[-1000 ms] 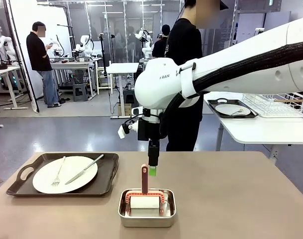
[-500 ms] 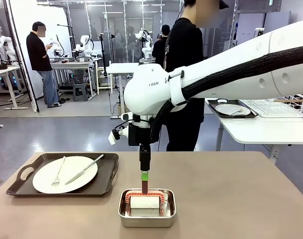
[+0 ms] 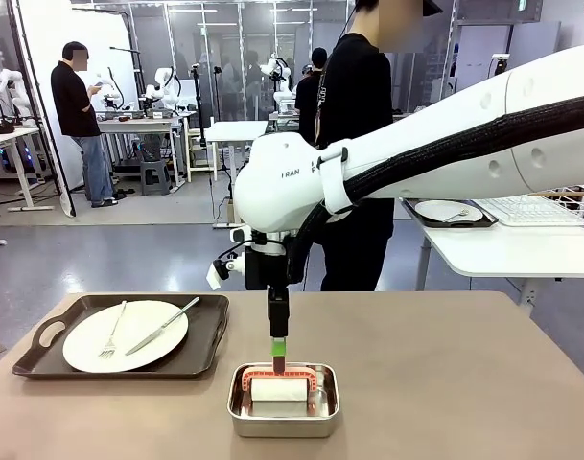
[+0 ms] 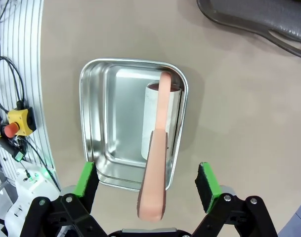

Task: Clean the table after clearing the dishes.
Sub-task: When the left (or right) Handle tray is removed, use the left hand (or right hand) to clean the left (or right) side of the table with the Lint Roller.

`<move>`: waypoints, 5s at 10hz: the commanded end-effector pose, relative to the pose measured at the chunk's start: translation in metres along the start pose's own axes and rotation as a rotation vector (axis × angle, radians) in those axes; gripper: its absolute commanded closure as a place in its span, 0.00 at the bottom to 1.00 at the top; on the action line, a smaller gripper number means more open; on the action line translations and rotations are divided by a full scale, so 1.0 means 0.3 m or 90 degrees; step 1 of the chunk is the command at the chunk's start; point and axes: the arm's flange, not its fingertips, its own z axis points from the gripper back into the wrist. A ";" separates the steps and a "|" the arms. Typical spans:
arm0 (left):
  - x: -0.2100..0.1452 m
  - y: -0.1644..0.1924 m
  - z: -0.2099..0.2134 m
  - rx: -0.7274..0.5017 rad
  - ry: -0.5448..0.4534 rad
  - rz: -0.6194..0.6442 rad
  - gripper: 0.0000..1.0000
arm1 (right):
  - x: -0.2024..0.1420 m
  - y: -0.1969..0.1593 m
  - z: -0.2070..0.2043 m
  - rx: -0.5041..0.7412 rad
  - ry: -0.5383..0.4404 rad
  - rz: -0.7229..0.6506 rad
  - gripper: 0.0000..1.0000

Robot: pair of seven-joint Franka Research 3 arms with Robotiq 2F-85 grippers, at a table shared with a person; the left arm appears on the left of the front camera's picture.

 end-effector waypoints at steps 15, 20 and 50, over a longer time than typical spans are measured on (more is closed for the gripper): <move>-0.002 0.001 0.009 0.001 -0.003 -0.001 0.00 | -0.011 0.030 -0.038 -0.042 0.007 -0.005 0.93; -0.002 0.001 0.009 0.001 -0.003 -0.001 0.00 | -0.005 0.040 -0.028 -0.041 0.014 -0.006 0.99; -0.002 0.001 0.009 0.001 -0.003 -0.001 0.00 | -0.931 0.048 0.241 -0.021 -0.473 -0.775 0.79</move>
